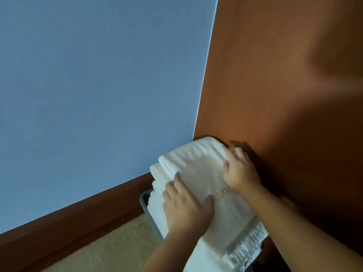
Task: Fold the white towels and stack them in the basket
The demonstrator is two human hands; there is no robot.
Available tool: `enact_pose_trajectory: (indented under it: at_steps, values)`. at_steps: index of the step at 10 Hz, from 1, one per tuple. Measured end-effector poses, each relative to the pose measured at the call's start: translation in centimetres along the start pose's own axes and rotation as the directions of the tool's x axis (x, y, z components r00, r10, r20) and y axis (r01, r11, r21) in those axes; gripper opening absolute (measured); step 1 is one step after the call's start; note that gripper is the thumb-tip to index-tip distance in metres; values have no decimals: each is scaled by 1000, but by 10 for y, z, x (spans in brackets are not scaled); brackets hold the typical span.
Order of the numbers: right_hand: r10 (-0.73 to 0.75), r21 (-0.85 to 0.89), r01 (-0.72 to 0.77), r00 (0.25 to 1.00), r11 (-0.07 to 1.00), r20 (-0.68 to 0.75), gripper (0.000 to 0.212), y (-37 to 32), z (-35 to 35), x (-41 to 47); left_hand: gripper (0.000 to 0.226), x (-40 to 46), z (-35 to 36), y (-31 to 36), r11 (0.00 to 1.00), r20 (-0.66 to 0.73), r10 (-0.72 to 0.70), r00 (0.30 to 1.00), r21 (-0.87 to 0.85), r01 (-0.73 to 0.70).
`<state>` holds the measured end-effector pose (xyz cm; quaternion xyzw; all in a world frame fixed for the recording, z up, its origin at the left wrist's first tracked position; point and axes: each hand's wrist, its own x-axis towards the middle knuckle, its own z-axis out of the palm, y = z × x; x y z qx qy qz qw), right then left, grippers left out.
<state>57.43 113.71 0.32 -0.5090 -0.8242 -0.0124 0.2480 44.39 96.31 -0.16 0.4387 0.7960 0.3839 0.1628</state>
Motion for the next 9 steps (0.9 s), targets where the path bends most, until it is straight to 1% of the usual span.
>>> enact_pose_trajectory:
  at_steps: [1, 2, 3, 4, 6, 7, 8, 9]
  values:
    - [-56, 22, 51, 936, 998, 346, 63, -21, 11, 13, 147, 46, -9, 3, 885, 169, 249, 954, 359, -295]
    - [48, -52, -25, 851, 998, 523, 67, -23, 29, 13, 168, 86, -7, -5, 797, 381, 173, 908, 488, -356]
    - [67, -57, -42, 826, 997, 560, 76, -22, 45, 13, 171, 97, 4, -25, 799, 419, 95, 903, 509, -320]
    - [59, -62, -28, 816, 998, 575, 84, -24, 53, 17, 172, 96, 13, -36, 820, 398, 71, 915, 499, -281]
    - [77, -116, -10, 802, 993, 593, 87, -32, 44, 14, 169, 89, 5, -34, 850, 420, 52, 906, 458, -261]
    - [88, -148, -2, 810, 989, 580, 86, -45, 33, 4, 152, 70, -6, -44, 870, 404, 80, 911, 418, -262]
    - [116, -137, -52, 847, 989, 519, 75, -68, 25, -10, 130, 55, -29, -53, 873, 423, 110, 899, 392, -291]
    - [116, -35, -113, 863, 993, 492, 65, -99, 11, -40, 108, 32, -62, -65, 871, 400, 147, 905, 382, -310]
